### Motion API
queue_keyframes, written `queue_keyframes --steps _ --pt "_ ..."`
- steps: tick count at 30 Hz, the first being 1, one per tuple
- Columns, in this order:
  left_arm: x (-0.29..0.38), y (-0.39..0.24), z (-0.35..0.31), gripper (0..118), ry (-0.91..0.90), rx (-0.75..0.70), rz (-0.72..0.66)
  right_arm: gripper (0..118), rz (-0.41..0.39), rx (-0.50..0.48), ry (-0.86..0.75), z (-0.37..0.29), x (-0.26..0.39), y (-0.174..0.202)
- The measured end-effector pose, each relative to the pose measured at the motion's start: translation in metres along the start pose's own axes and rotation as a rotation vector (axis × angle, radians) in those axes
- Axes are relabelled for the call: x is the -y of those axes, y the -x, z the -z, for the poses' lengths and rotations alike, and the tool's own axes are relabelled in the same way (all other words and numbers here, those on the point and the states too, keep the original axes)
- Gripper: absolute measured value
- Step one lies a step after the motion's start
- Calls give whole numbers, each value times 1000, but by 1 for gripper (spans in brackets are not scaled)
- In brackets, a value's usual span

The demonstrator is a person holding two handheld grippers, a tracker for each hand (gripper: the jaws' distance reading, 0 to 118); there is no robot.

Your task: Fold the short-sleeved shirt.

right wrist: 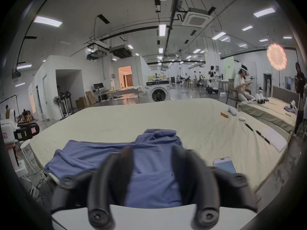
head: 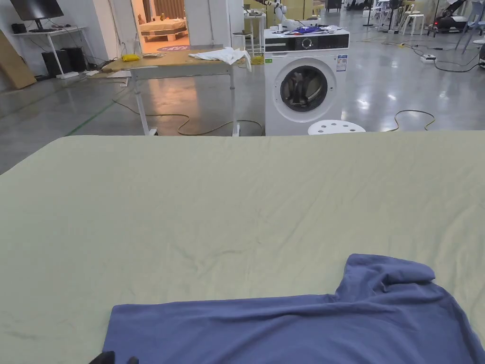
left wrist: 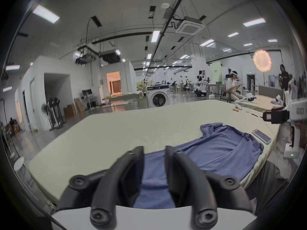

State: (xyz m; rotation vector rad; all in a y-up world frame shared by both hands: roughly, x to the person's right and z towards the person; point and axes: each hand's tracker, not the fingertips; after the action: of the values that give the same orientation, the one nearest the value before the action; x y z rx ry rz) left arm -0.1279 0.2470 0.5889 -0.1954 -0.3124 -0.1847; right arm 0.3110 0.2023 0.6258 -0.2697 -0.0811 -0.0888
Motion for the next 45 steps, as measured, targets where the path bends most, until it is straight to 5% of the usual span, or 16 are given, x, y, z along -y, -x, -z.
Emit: queue_keyframes --steps 1,2,4,8,17,20,23,29,31,33,34,40,41,44,45 --pt "-1 -1 -1 14 -1 0 -4 5 2 1 2 1 -1 2" --pt "-1 -1 -2 5 -7 2 -14 0 6 1 8 4 1 1" --pt "2 3 -3 0 -19 5 -73 0 38 -52 32 9 4 0" --pt "9 22 7 0 49 48 -230 0 -24 -34 68 17 10 9" --pt "8 92 85 0 168 37 -316 0 -28 -57 110 17 15 10" --pt "10 115 140 20 273 17 -332 0 -43 -48 121 10 17 12" --pt "17 142 201 56 422 24 -408 0 -89 -25 137 4 17 13" --pt "37 169 301 58 715 -122 -425 0 -59 2 164 2 18 5" --pt "43 170 316 55 764 -109 -406 0 -52 21 174 1 19 2" --pt "47 167 321 26 780 -98 -410 0 -47 35 190 3 21 -1" --pt "48 161 323 22 773 -118 -371 0 -45 39 201 5 23 -4" --pt "42 142 338 15 845 -106 -222 0 -22 21 227 41 6 -25" --pt "41 141 342 15 858 -101 -214 4 -36 15 220 52 -2 -31" --pt "41 144 352 15 895 -97 -205 60 -60 13 277 106 -35 -58" --pt "41 144 353 15 898 -97 -204 69 -40 13 344 128 -46 -67"
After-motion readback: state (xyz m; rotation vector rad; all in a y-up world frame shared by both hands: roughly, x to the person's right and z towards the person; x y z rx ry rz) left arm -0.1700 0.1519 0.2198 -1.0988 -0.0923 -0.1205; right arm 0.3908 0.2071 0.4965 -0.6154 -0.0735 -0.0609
